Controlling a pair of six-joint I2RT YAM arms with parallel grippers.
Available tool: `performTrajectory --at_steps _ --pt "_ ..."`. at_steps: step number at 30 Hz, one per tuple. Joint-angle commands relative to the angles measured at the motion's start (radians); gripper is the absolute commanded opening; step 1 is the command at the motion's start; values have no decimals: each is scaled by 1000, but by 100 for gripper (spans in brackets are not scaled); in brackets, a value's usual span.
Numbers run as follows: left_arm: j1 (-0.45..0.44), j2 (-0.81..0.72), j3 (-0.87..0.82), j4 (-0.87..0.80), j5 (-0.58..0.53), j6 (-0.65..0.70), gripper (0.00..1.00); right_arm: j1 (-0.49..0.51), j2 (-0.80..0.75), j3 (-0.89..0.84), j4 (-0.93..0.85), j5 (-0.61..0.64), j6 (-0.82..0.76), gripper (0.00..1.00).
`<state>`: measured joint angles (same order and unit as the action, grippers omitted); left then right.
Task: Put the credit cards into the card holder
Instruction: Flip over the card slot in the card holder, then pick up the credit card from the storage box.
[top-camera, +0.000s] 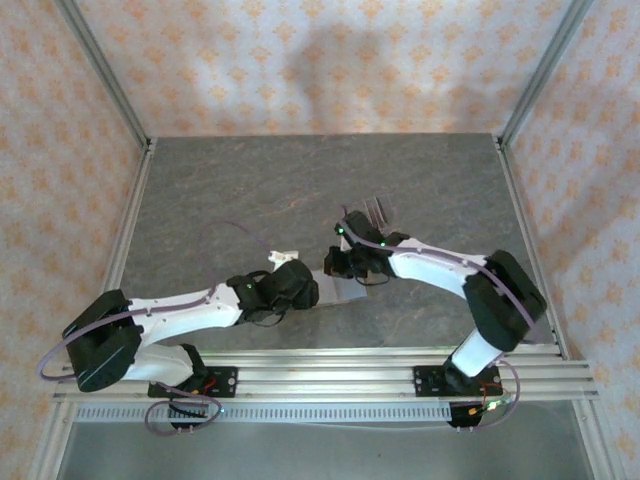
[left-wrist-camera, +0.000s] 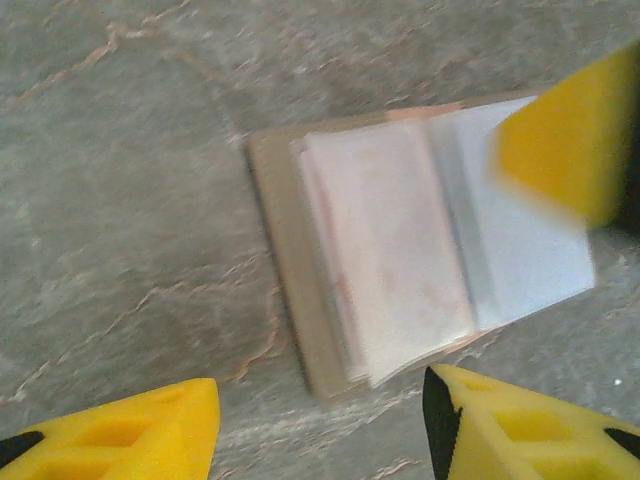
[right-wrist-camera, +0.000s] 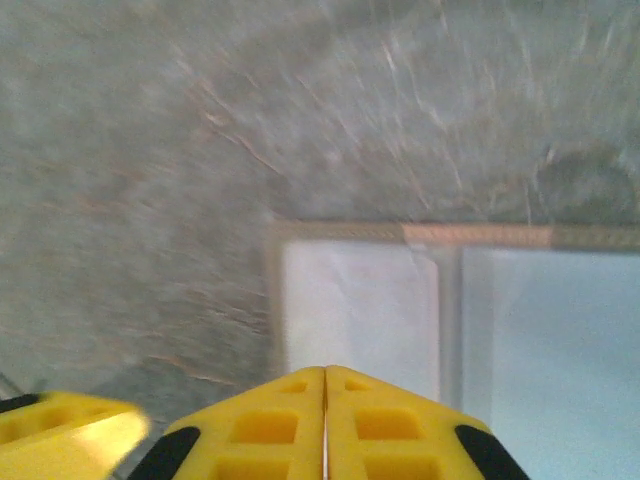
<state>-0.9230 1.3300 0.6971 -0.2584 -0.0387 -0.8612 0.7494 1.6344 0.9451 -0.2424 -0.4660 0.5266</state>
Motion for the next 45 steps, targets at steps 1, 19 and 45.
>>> performTrajectory --at_steps 1,19,45 --pt "7 55 45 -41 -21 42 57 34 45 -10 68 33 22 7" --pt "48 211 120 11 24 85 54 -101 -206 101 -243 303 -99 33" --pt "39 340 9 209 34 72 39 -274 415 895 -613 619 -380 22"
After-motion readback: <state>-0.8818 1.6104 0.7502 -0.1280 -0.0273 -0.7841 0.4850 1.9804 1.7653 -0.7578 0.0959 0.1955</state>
